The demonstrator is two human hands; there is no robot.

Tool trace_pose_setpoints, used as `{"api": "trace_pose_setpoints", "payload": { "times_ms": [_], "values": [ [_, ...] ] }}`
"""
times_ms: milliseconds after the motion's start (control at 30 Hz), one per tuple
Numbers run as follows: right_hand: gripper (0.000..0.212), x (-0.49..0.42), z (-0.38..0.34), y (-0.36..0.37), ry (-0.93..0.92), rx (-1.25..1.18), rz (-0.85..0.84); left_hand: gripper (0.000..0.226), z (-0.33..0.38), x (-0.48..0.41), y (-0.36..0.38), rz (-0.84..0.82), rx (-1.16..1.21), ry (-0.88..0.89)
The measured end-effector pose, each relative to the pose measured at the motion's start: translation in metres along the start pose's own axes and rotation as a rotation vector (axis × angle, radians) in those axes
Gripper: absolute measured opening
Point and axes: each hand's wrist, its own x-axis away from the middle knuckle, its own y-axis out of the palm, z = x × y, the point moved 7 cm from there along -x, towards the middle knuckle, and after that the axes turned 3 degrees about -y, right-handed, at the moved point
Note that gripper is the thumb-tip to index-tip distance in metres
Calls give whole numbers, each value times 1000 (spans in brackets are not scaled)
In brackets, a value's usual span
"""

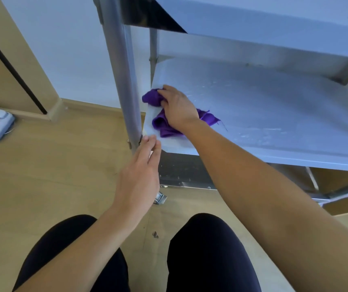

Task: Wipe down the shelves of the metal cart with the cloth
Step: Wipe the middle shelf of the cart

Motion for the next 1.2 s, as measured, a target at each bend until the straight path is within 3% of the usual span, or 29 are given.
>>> {"api": "trace_pose_setpoints", "payload": {
  "times_ms": [67,267,367,600,767,900,1200],
  "values": [
    [40,1,-1,0,-1,-5,11,67,-2,-2,-1,3,24,-10],
    [36,84,-29,-13,-231,-97,-13,62,0,-3,-2,54,69,-18],
    [34,89,-32,-11,-191,-100,49,65,1,-3,-3,67,60,-2],
    [36,-12,-5,-1,31,-55,59,64,-3,-3,-4,32,22,17],
    [38,23,-20,-6,-113,-84,-11,65,-4,-6,-4,37,63,-21],
    [31,88,-26,-17,-206,-40,77,65,0,-3,-4,55,41,9],
    [32,63,-12,-12,-68,-44,112,56,10,-12,-13,12,-137,-37]
  ]
}}
